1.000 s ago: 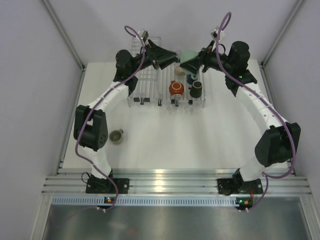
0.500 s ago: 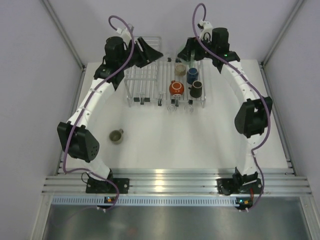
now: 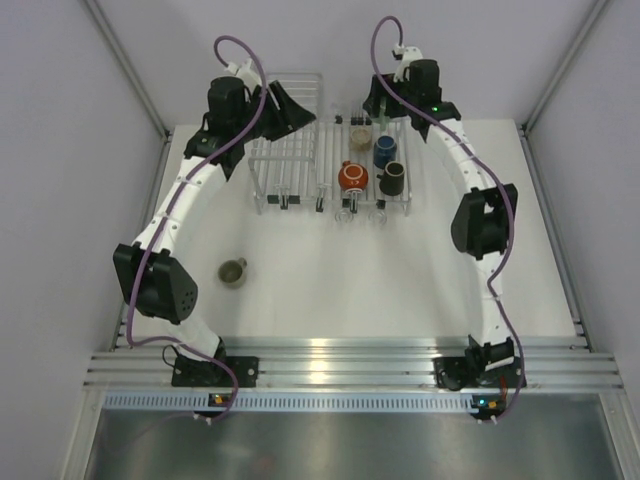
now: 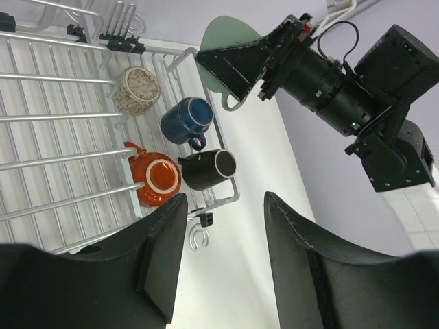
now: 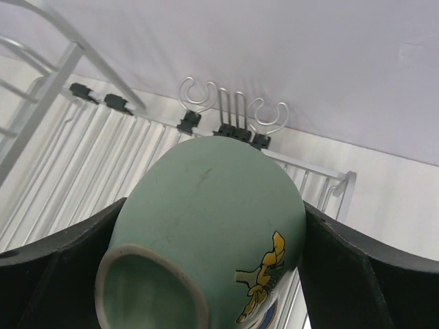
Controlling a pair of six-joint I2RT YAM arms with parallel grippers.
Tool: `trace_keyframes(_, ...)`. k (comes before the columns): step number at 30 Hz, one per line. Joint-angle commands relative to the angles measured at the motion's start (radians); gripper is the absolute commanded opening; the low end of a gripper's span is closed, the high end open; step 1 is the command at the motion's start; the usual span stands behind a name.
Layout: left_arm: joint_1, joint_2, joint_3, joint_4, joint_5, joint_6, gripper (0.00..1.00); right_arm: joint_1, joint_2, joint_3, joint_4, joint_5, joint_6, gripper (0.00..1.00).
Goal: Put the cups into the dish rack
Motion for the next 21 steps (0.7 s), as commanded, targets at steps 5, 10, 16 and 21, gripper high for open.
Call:
trace_keyframes(5, 0.012, -0.014, -0.016, 0.008, -0.005, 0.018, 0.54, -0.001, 0.088, 0.106, 0.178, 0.123, 0.039, 0.00)
trace_keyframes(10, 0.015, -0.010, -0.024, 0.006, -0.007, 0.015, 0.54, -0.001, 0.140, 0.138, 0.239, 0.159, 0.077, 0.00)
trace_keyframes(16, 0.016, 0.008, -0.021, 0.006, 0.002, 0.004, 0.54, -0.001, 0.180, 0.146, 0.310, 0.185, 0.108, 0.00)
trace_keyframes(21, 0.018, 0.023, -0.021, 0.006, 0.013, -0.002, 0.53, -0.007, 0.212, 0.158, 0.307, 0.211, 0.113, 0.00)
